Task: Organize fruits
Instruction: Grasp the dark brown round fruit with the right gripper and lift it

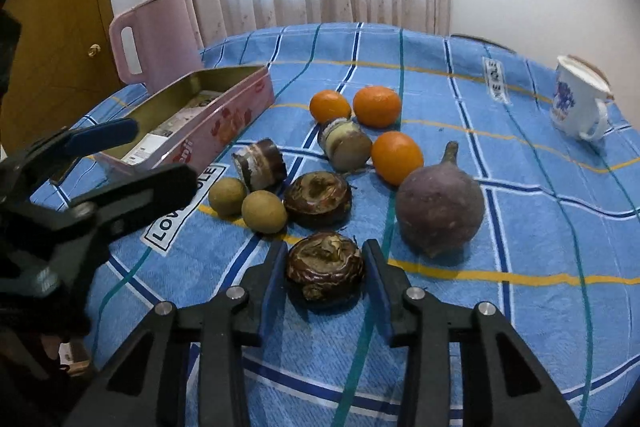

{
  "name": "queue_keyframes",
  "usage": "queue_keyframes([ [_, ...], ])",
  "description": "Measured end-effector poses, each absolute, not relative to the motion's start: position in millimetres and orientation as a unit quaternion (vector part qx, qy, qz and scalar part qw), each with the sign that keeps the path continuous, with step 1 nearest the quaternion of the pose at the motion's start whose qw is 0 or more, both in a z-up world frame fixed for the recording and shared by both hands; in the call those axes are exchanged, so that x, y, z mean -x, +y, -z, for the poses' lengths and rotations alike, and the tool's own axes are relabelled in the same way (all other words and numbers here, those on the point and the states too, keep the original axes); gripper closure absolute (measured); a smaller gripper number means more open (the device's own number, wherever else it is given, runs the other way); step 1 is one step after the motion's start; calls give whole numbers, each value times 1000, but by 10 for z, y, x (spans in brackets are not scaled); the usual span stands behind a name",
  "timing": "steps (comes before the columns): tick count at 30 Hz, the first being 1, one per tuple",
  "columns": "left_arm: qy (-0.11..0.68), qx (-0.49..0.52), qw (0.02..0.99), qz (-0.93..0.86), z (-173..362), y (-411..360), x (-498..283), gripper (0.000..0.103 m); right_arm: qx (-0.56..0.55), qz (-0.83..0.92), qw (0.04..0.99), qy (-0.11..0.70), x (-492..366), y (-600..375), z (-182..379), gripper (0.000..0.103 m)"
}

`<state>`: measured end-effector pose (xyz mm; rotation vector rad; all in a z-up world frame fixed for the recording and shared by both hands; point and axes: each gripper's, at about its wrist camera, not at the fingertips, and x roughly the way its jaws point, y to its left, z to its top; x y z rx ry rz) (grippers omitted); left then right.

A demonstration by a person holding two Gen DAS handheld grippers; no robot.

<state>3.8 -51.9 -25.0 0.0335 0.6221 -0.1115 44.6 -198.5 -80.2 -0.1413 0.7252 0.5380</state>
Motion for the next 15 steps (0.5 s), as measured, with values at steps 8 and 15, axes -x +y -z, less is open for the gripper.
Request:
queue_keyframes([
  [8, 326, -44, 943, 57, 369, -682, -337, 19, 59, -239, 909, 337, -458, -2136, 758, 63],
  [15, 374, -51, 924, 69, 549, -785, -558, 38, 52, -243, 908, 337, -472, -2176, 749, 62],
])
